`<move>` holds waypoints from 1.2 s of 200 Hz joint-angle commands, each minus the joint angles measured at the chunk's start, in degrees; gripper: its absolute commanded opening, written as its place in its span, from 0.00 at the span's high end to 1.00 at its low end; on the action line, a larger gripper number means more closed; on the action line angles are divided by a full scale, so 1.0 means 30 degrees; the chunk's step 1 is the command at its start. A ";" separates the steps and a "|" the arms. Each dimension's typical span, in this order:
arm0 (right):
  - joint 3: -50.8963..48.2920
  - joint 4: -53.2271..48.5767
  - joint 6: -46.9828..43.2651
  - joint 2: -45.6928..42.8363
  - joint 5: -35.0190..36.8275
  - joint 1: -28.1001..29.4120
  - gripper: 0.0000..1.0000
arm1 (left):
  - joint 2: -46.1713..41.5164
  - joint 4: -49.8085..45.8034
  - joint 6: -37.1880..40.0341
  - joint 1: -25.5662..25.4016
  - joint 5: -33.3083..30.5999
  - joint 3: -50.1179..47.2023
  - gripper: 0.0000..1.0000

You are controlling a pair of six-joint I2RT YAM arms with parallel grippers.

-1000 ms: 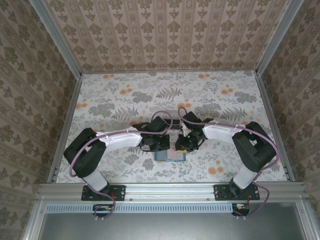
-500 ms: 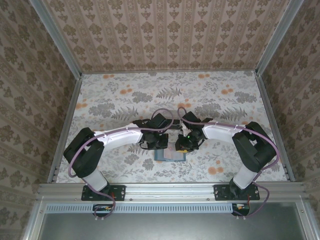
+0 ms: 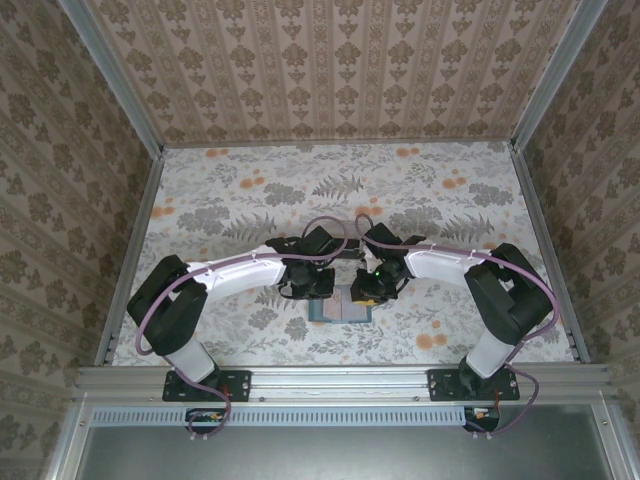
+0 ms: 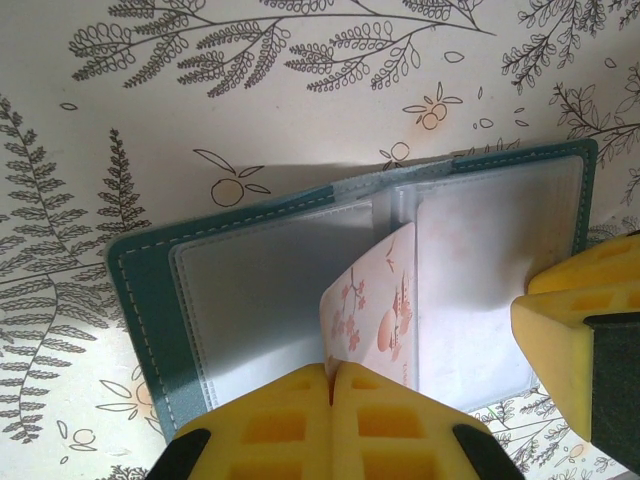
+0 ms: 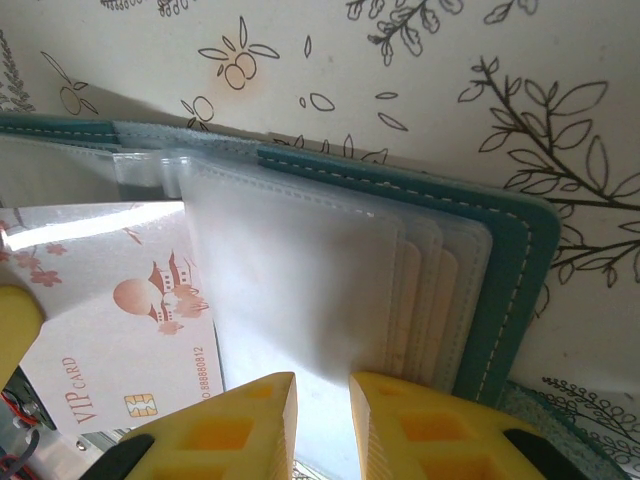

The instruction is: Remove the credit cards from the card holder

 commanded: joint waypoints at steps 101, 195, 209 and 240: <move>-0.0002 -0.1404 -0.0255 -0.0144 0.1181 0.0050 0.76 | -0.0503 -0.1356 0.0013 0.0212 -0.1207 0.0592 0.99; -0.0013 -0.1345 -0.0280 -0.0054 0.1094 0.0048 0.76 | 0.0270 -0.1115 0.0335 -0.0164 -0.0334 0.1246 0.96; 0.0015 -0.1346 -0.0292 -0.0024 0.1056 0.0048 0.76 | 0.0367 -0.0788 0.0219 -0.0294 -0.0038 0.1295 0.95; 0.0068 -0.1360 -0.0312 -0.0006 0.1063 0.0048 0.76 | 0.0519 -0.0615 -0.0030 -0.0501 0.0262 0.1433 0.89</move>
